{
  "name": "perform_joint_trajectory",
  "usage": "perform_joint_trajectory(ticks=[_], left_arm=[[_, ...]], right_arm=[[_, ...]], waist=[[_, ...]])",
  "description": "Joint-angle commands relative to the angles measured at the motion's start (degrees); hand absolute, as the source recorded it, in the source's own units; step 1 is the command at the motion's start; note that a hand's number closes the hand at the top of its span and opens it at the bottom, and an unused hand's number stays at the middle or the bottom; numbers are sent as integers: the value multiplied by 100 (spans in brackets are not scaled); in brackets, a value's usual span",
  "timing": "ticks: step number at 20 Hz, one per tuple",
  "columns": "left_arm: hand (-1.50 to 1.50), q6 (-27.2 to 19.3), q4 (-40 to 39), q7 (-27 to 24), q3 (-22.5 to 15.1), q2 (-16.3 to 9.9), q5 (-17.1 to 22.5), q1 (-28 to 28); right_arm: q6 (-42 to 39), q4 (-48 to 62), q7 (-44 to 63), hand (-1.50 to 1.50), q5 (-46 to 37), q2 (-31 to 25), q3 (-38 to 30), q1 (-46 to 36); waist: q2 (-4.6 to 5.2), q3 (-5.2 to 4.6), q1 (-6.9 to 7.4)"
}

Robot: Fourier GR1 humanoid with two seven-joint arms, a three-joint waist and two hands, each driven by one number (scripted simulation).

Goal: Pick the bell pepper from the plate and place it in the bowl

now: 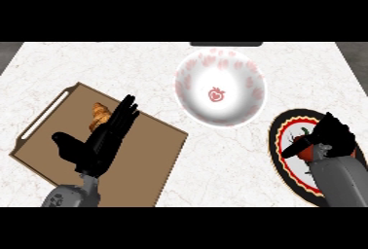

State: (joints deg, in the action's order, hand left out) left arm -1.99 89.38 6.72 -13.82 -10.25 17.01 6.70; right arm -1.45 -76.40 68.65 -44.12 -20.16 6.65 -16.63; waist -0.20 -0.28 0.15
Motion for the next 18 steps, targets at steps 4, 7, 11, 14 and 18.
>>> perform_joint_trajectory(ticks=[4, 7, 11, 14, 18], left_arm=[[0, 115, 135, 188, 249, -30, 40, 16], [0, 94, -51, 22, 133, 146, -152, 62], [0, 0, 176, 421, 208, 110, -153, 181], [0, 417, 151, 294, 541, -192, 145, 68], [0, 171, 227, 208, 210, 106, -191, -183]], right_arm=[[50, -199, 373, 150, -475, 310, -113, 353], [154, -120, 207, 150, -782, 482, -57, 349], [105, 381, -351, 150, -814, 371, -391, 97], [-29, 293, 18, 150, -1086, 692, -221, -36], [-176, 438, -9, 150, -1373, 660, -291, -198]], waist=[[16, 27, -20], [17, 26, -32], [20, 29, -8], [19, 26, 10], [16, 27, 27]])
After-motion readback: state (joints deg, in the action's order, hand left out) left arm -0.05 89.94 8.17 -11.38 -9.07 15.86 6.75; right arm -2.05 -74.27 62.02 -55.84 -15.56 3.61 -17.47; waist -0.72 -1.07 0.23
